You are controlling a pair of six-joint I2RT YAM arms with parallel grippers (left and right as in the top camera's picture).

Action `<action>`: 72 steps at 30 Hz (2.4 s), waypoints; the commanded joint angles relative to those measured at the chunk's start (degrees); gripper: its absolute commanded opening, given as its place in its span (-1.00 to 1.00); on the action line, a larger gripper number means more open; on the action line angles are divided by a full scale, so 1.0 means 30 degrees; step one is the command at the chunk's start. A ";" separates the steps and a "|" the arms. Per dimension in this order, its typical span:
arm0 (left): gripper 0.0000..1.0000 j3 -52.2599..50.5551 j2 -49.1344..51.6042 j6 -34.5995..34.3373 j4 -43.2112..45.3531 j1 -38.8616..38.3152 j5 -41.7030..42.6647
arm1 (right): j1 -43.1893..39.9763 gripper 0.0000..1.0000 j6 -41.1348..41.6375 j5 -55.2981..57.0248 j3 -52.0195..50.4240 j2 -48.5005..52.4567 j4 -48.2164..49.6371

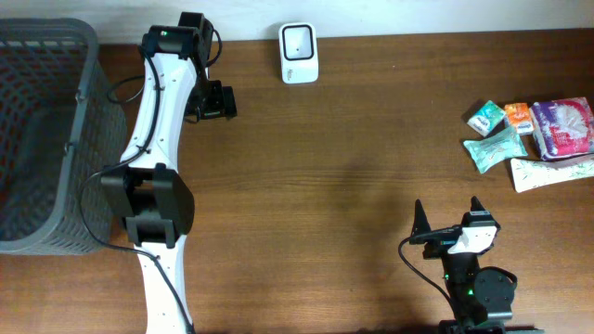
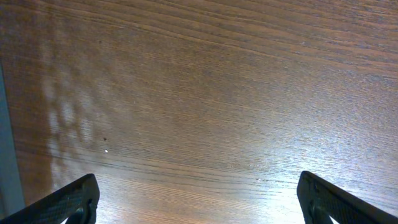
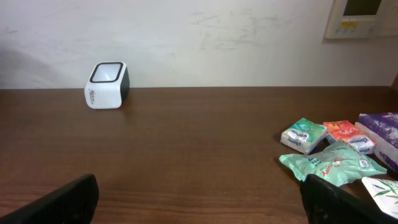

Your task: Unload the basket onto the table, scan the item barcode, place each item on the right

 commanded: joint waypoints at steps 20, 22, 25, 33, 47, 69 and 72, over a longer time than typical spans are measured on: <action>0.98 -0.1581 -0.1559 0.0219 0.0430 -0.0117 0.0801 | 0.0102 0.97 0.0255 0.0095 -0.0175 -0.0197 -0.0015; 0.98 -0.4379 -0.3745 0.0233 0.2506 -0.0437 0.0918 | 0.0102 0.97 0.0248 0.0095 -0.0175 -0.0197 -0.0015; 0.98 -1.1016 -0.8925 0.1239 0.7694 -0.1508 0.0867 | 0.0102 0.97 0.0248 0.0095 -0.0175 -0.0197 -0.0015; 0.98 -2.4676 -2.3307 0.4707 1.7027 -0.4488 0.0714 | 0.0102 0.97 0.0255 0.0095 -0.0175 -0.0197 -0.0015; 0.98 -3.7048 -3.5365 0.4699 2.0444 -0.2586 -0.0073 | 0.0102 0.97 0.0248 0.0087 -0.0175 -0.0197 -0.0015; 0.98 -4.5149 -4.4894 0.5894 2.7481 0.3133 0.1807 | 0.0102 0.97 0.0255 0.0095 -0.0175 -0.0197 -0.0015; 0.98 -4.5149 -4.4894 0.6353 2.7474 0.2718 0.1807 | 0.0102 0.97 0.0248 0.0087 -0.0175 -0.0197 -0.0015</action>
